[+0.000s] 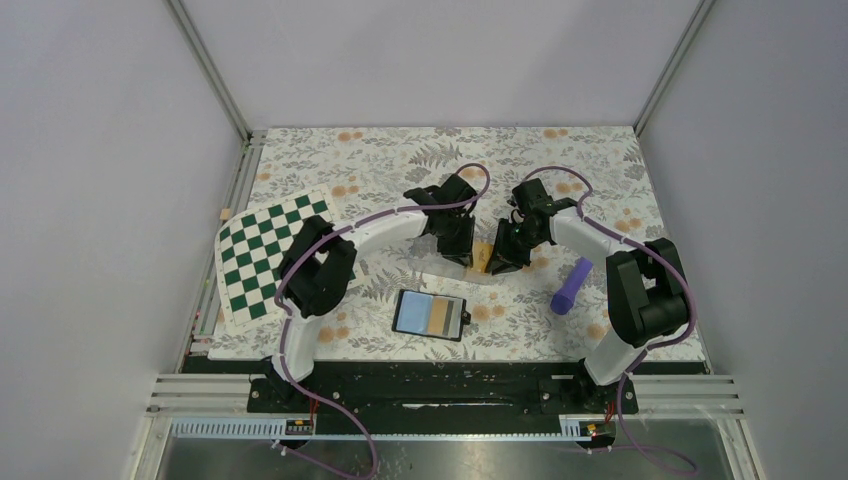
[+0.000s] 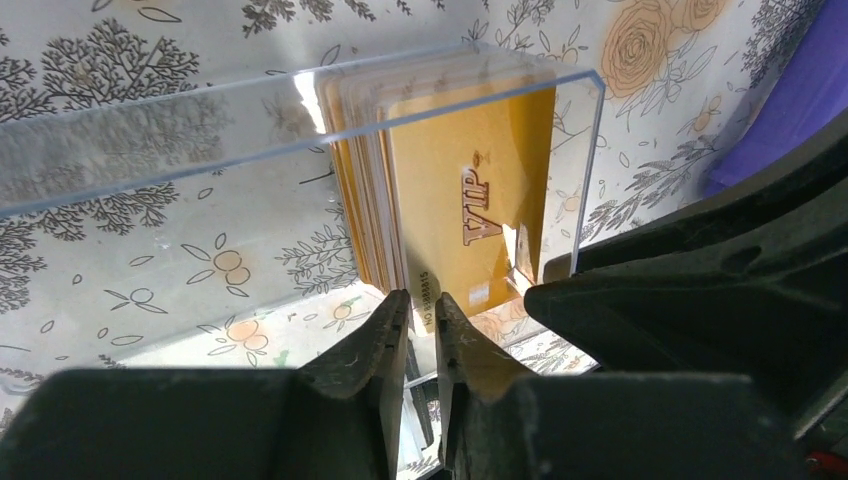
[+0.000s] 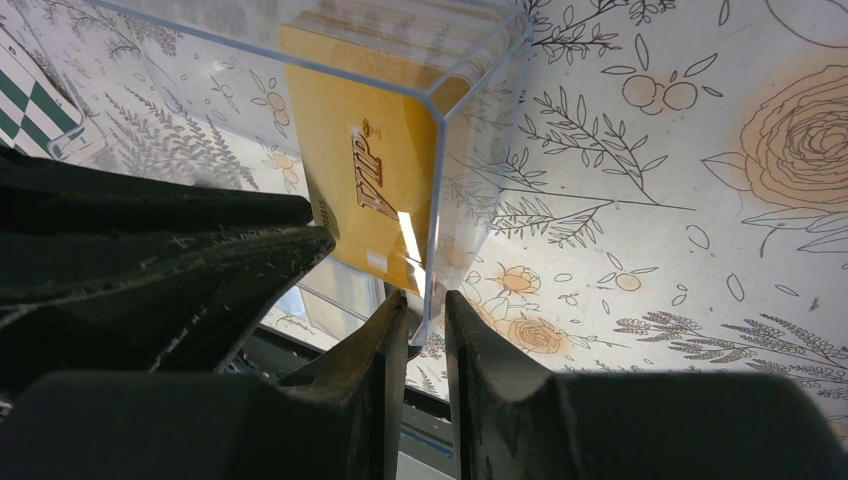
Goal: Put the credit cards into the card holder
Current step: Pick up the credit card from the storage box.
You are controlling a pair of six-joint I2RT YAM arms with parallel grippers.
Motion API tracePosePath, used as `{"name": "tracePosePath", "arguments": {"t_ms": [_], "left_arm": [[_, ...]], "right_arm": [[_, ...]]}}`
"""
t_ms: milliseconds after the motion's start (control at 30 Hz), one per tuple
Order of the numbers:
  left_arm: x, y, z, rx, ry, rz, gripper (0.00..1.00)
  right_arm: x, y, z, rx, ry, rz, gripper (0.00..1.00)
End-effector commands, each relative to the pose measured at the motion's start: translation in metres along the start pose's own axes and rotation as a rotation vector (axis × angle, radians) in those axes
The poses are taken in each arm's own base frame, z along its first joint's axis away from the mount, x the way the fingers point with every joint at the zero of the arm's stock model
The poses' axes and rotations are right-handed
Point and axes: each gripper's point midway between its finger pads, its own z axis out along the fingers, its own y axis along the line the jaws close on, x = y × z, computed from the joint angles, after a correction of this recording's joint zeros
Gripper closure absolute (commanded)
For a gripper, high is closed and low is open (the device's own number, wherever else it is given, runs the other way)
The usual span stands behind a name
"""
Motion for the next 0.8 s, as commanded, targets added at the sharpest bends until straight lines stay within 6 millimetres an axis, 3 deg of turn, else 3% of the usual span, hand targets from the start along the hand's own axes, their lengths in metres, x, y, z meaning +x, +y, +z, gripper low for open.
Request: {"name": "tracePosePath", "arguments": {"t_ms": [0, 600, 667, 767], "left_arm": [[-0.015, -0.014, -0.02, -0.005, -0.065, 0.055, 0.84], [-0.019, -0.032, -0.028, 0.028, -0.085, 0.102, 0.92], [-0.02, -0.029, -0.028, 0.01, -0.093, 0.097, 0.91], [-0.023, -0.018, -0.03, -0.052, -0.115, 0.084, 0.81]], "right_arm": [[-0.003, 0.007, -0.005, -0.026, -0.006, -0.015, 0.73], [-0.002, 0.007, -0.006, -0.032, -0.002, -0.017, 0.73], [-0.001, 0.008, -0.006, -0.035, -0.002, -0.016, 0.73], [-0.001, 0.008, -0.006, -0.035, -0.001, -0.015, 0.73]]}}
